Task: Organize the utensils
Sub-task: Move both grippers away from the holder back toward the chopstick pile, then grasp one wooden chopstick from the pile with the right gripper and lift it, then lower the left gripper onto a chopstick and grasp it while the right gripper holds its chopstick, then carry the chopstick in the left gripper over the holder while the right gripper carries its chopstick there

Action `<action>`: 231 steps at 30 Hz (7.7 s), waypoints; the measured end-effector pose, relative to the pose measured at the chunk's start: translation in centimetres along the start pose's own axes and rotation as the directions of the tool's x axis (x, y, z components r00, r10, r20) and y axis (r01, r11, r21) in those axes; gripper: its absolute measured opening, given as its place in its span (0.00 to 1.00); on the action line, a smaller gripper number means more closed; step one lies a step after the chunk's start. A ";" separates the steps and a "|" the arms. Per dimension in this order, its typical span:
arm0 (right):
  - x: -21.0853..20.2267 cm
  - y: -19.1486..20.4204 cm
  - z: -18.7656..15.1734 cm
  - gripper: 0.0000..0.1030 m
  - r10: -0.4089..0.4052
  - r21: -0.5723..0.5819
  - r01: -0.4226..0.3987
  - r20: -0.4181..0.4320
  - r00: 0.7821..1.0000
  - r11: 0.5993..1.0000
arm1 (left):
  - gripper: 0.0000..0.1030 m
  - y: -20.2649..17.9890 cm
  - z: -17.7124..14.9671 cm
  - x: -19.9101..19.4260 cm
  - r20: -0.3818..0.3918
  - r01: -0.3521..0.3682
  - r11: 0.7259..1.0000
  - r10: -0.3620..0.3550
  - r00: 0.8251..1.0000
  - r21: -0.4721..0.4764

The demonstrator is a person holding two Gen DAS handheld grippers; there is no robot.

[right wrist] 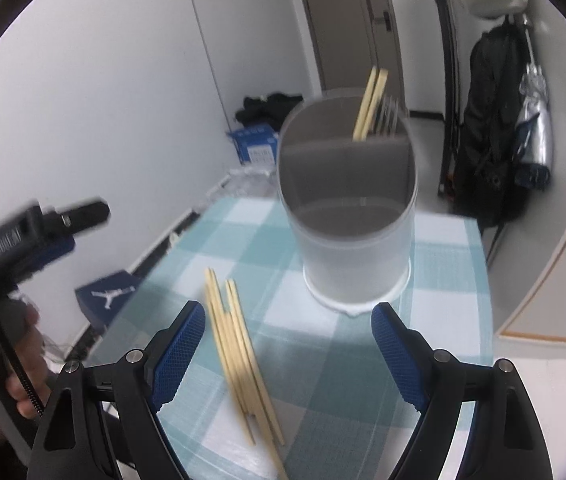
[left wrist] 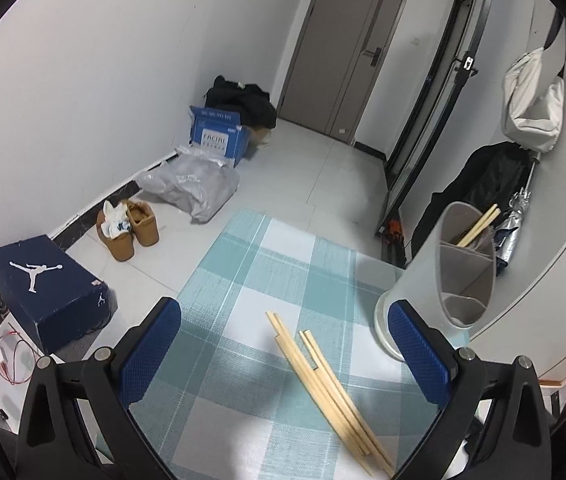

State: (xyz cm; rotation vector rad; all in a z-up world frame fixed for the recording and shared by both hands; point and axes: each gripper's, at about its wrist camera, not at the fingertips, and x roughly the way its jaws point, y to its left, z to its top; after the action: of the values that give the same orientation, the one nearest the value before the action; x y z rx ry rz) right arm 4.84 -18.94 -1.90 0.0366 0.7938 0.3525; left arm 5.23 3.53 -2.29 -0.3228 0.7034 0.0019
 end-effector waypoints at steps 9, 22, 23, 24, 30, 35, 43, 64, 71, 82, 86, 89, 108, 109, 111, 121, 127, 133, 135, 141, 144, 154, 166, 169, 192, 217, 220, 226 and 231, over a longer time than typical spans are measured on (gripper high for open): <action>4.9 1.1 -1.6 0.79 -0.038 -0.075 0.026 -0.164 0.986 0.997 | 0.99 3.1 0.1 2.4 -0.137 -0.007 0.995 -0.007 0.991 -0.100; 8.3 3.0 -2.9 0.38 -0.114 -0.202 0.058 -0.279 0.953 0.978 | 0.99 4.0 0.3 3.0 -0.172 -0.024 0.993 0.004 0.985 -0.115; 8.3 3.1 -3.0 0.36 -0.116 -0.212 0.056 -0.283 0.952 0.976 | 0.99 3.9 0.2 3.0 -0.175 -0.025 0.993 0.005 0.985 -0.115; 8.2 3.3 -3.0 0.35 -0.118 -0.220 0.056 -0.281 0.952 0.974 | 0.99 3.9 0.3 3.0 -0.175 -0.025 0.993 0.004 0.985 -0.117; 8.3 4.1 -2.8 0.30 -0.128 -0.267 0.048 -0.294 0.947 0.963 | 0.99 4.1 0.8 2.9 -0.164 -0.030 0.991 0.009 0.986 -0.130; 9.1 4.6 -2.1 0.22 -0.111 -0.305 0.007 -0.323 0.940 0.952 | 0.99 4.5 1.0 2.8 -0.153 -0.046 0.989 0.024 0.988 -0.143; 9.8 5.2 -1.7 0.04 -0.089 -0.383 -0.090 -0.425 0.901 0.919 | 0.99 5.8 0.9 2.9 -0.168 -0.050 0.979 0.016 0.986 -0.198; 8.6 3.0 -1.1 0.16 -0.098 -0.369 -0.091 -0.464 0.881 0.925 | 0.99 7.2 0.8 3.8 -0.201 -0.107 0.967 0.060 0.978 -0.233; 10.7 4.4 -0.1 0.12 -0.107 -0.395 -0.067 -0.401 0.910 0.916 | 0.99 7.6 0.0 4.8 -0.252 -0.133 0.965 0.074 0.965 -0.227; 9.1 4.4 1.4 0.05 0.026 -0.263 -0.114 -0.317 0.948 0.958 | 0.99 4.8 -1.5 7.9 -0.381 -0.153 0.983 0.104 0.919 -0.101; 6.7 2.3 3.5 0.05 0.119 -0.150 -0.155 -0.226 0.967 0.977 | 0.99 3.7 -2.5 9.2 -0.431 -0.165 0.985 0.130 0.893 -0.043; 5.6 0.6 4.7 0.05 0.185 -0.063 -0.199 -0.180 0.966 0.978 | 0.99 3.2 -3.1 10.0 -0.461 -0.172 0.985 0.149 0.875 -0.008; 2.0 -3.5 6.7 0.05 0.252 0.029 -0.251 -0.020 0.968 0.968 | 0.97 1.3 -3.4 11.4 -0.476 -0.283 0.955 0.291 0.830 0.090; 2.0 -3.7 6.7 0.05 0.254 0.038 -0.253 -0.016 0.967 0.967 | 0.97 1.2 -3.4 11.5 -0.478 -0.287 0.954 0.294 0.828 0.091; 1.2 -4.3 6.7 0.05 0.256 0.047 -0.255 -0.007 0.967 0.966 | 0.97 1.0 -3.3 11.8 -0.481 -0.296 0.951 0.304 0.822 0.094; -1.4 -5.2 6.6 0.05 0.256 0.037 -0.258 0.064 0.965 0.965 | 0.76 -0.1 -2.9 11.9 -0.510 -0.308 0.945 0.321 0.798 0.111; -2.0 -5.3 6.4 0.05 0.258 0.042 -0.262 0.073 0.963 0.964 | 0.44 -0.6 -2.5 12.1 -0.516 -0.303 0.947 0.314 0.797 0.107; -2.9 -5.1 6.4 0.05 0.255 0.019 -0.258 0.091 0.963 0.966 | 0.12 -0.7 -2.1 12.5 -0.524 -0.337 0.940 0.310 0.794 0.045; -3.2 -5.2 6.5 0.05 0.255 0.017 -0.258 0.098 0.962 0.966 | 0.06 -0.8 -2.0 12.7 -0.531 -0.348 0.937 0.309 0.789 0.028; -3.8 -5.4 6.5 0.05 0.250 0.015 -0.253 0.118 0.961 0.967 | 0.03 -0.7 -2.0 12.8 -0.544 -0.364 0.931 0.299 0.784 -0.012; -4.1 -5.4 6.4 0.05 0.247 0.010 -0.250 0.120 0.961 0.968 | 0.03 -0.7 -1.7 12.4 -0.538 -0.348 0.936 0.269 0.799 -0.049; -4.2 -4.9 6.0 0.05 0.236 -0.015 -0.236 0.120 0.964 0.972 | 0.03 -3.1 1.1 6.6 -0.309 -0.158 0.984 0.126 0.943 -0.082; -5.0 -3.9 5.2 0.05 0.193 -0.014 -0.193 0.132 0.972 0.981 | 0.03 -5.9 1.7 -0.7 -0.044 -0.028 0.998 0.031 0.999 0.064; -5.4 -3.2 5.0 0.05 0.175 -0.025 -0.173 0.135 0.975 0.985 | 0.03 -5.7 1.4 -1.7 0.006 -0.022 0.997 0.022 1.000 0.078; -8.8 -1.4 4.4 0.05 0.060 0.014 -0.063 0.168 0.984 0.998 | 0.03 -6.3 2.9 -6.4 0.115 0.146 0.982 -0.160 0.980 0.120; -13.9 -4.7 16.4 0.05 0.059 0.045 -0.077 0.320 0.946 0.996 | 0.03 -13.5 12.9 -6.7 0.131 0.316 0.929 -0.344 0.930 0.193; -13.6 -5.0 18.3 0.05 0.048 0.028 -0.061 0.338 0.940 0.998 | 0.03 -14.0 13.5 -5.6 0.118 0.312 0.926 -0.341 0.933 0.211; -11.4 -6.3 21.4 0.05 0.070 -0.012 -0.070 0.345 0.936 0.997 | 0.03 -15.1 14.3 -3.2 0.062 0.309 0.899 -0.343 0.937 0.309; -8.2 -7.4 22.3 0.05 0.099 0.009 -0.107 0.308 0.946 0.994 | 0.03 -15.8 14.1 -1.5 0.011 0.302 0.878 -0.329 0.944 0.371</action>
State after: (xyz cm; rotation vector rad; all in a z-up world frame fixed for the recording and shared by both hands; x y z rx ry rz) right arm 17.43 -26.31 18.21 0.1544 0.4879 0.4243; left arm 14.74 -7.27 13.34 -0.0748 0.5563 -0.4243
